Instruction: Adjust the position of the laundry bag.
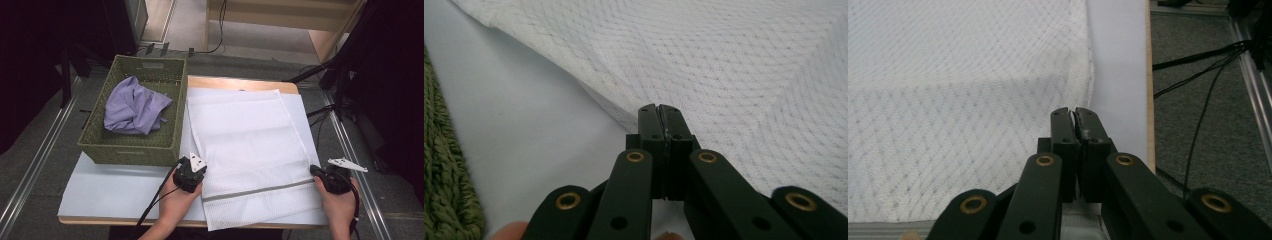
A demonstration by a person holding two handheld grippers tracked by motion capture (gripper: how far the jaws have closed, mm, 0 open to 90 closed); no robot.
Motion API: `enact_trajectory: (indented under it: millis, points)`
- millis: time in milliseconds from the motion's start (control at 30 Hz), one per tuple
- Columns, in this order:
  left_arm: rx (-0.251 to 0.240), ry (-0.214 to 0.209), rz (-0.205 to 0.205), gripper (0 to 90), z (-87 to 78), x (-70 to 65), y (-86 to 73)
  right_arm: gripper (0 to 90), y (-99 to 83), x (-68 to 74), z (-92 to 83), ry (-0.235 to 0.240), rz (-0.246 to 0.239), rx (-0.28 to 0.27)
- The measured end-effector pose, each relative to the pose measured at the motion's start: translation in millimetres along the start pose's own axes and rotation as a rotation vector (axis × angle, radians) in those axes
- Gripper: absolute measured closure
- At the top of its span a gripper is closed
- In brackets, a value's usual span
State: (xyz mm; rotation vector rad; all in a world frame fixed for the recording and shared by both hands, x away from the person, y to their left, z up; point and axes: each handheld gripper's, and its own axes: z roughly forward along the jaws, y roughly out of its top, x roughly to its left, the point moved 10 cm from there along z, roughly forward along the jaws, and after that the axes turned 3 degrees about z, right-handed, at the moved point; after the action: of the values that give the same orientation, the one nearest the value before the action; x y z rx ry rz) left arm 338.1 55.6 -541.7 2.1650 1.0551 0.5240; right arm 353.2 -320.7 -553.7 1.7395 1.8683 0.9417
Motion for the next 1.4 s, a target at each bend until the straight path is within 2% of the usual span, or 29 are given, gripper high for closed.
enact_trajectory:
  millis: [67,167,267,400,533,667,767,833,867,900,933,967,1033,1067,1133,1233,1267,1300,1333,1400]
  points:
    - [-0.002,0.024,-0.008,90.0,1.2,9.3,0.9,89.6,-1.8,4.1,-2.0,0.020,-0.005,0.003]
    - [-0.004,0.030,-0.022,90.0,2.3,15.8,1.6,89.7,-3.4,7.1,-3.3,0.025,-0.007,0.009]
    - [-0.005,0.063,-0.020,90.0,3.2,24.1,1.8,89.7,-5.4,13.9,-4.9,0.041,-0.011,0.014]
    - [-0.019,0.096,-0.015,90.0,2.1,31.4,2.2,89.9,-8.7,22.1,-8.9,0.063,-0.012,0.012]
    - [-0.027,0.104,-0.020,90.0,-0.7,37.7,0.2,89.9,-14.7,29.1,-14.8,0.086,-0.006,0.013]
    - [-0.046,0.132,-0.005,90.0,-3.7,39.6,-1.1,90.0,-18.9,36.9,-19.8,0.107,-0.003,0.009]
    - [-0.053,0.112,-0.009,90.0,-5.5,38.8,-2.0,90.0,-21.8,41.6,-22.7,0.128,0.011,0.006]
    - [-0.072,0.090,-0.029,86.3,-7.0,38.7,-1.3,89.1,-21.2,41.3,-24.2,0.116,0.006,-0.010]
    - [-0.077,0.056,-0.025,79.8,-9.8,35.9,-1.3,81.9,-18.7,42.1,-28.1,0.118,0.006,-0.046]
    - [-0.077,0.056,-0.025,75.4,-9.8,35.9,-1.3,81.9,-18.7,42.1,-28.1,0.118,0.006,-0.046]
    - [-0.087,0.034,-0.024,75.4,-11.4,31.9,-0.6,75.2,-17.1,42.6,-29.9,0.120,0.005,-0.068]
    - [-0.100,0.020,-0.025,63.3,-13.5,28.4,0.7,68.1,-16.9,44.3,-37.2,0.123,0.001,-0.105]
    - [-0.125,-0.002,-0.027,60.0,-19.1,23.7,3.3,64.7,-17.6,44.8,-39.4,0.128,-0.007,-0.112]
    - [-0.149,-0.034,-0.035,57.8,-24.0,19.9,6.2,59.6,-18.7,44.3,-42.3,0.123,-0.016,-0.123]
    - [-0.175,-0.052,-0.032,53.1,-31.9,16.9,9.6,47.4,-23.4,38.4,-51.0,0.090,-0.014,-0.167]
    - [-0.203,-0.086,-0.035,51.7,-42.0,13.7,12.8,48.8,-27.9,35.0,-55.3,0.086,0.001,-0.178]
    - [-0.211,-0.094,-0.031,51.4,-46.2,11.3,13.5,58.1,-33.3,36.4,-61.0,0.145,0.060,-0.180]
    - [-0.211,-0.094,-0.031,51.4,-46.2,11.3,13.5,58.2,-34.1,38.2,-62.9,0.170,0.084,-0.179]
    - [-0.215,-0.108,-0.032,51.3,-47.9,9.1,14.1,58.8,-34.9,38.8,-65.1,0.175,0.101,-0.183]
    - [-0.222,-0.129,-0.030,51.4,-50.4,3.1,16.2,58.8,-35.9,38.4,-66.5,0.163,0.099,-0.183]
